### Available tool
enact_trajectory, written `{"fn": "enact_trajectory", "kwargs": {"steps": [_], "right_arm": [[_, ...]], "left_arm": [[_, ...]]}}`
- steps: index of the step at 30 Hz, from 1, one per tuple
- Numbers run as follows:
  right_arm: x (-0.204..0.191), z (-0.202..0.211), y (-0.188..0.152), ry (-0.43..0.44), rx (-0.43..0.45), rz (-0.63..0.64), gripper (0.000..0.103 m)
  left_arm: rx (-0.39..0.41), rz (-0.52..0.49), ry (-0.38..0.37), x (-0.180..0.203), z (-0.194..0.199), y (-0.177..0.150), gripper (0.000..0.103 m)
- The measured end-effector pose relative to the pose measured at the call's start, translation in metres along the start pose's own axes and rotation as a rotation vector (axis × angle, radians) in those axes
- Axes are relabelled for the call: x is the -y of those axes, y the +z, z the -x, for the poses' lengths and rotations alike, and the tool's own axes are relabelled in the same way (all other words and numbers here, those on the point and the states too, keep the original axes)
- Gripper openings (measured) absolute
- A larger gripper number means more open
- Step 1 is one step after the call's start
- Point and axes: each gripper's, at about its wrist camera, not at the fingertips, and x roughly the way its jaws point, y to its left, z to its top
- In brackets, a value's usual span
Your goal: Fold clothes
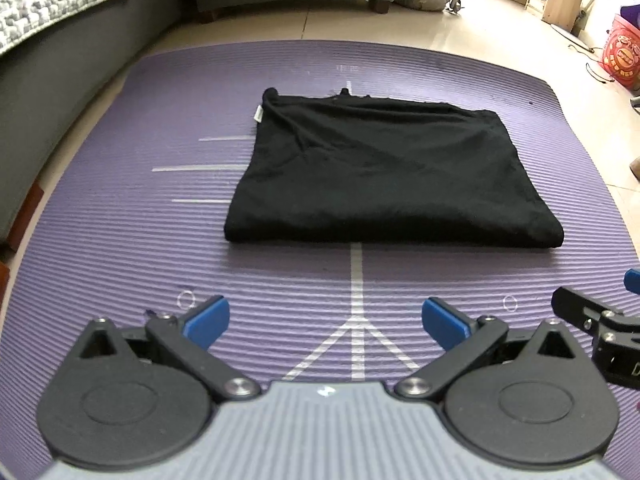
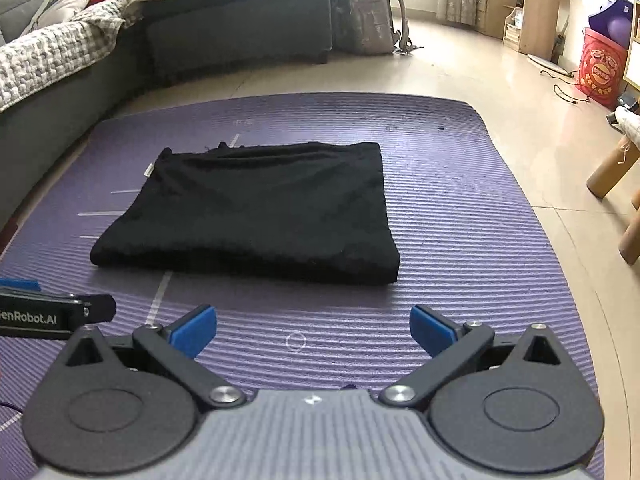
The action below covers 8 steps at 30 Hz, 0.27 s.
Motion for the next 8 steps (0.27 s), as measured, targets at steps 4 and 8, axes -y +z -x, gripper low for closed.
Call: {"fn": "enact_trajectory", "kwargs": {"steps": [4, 8], "right_arm": [[-0.0032, -0.0028, -0.0015, 0.000, -0.016, 0.012, 0.102], [-0.0078, -0.0024, -0.0024, 0.008, -0.016, 0.025, 0.102]], "left_arm": [[-0.008, -0.013, -0.002, 0.0030, -0.0026, -0.0013, 0.103], [0.002, -0.021, -0.019, 0.0050, -0.0008, -0.0032, 0.103]]}}
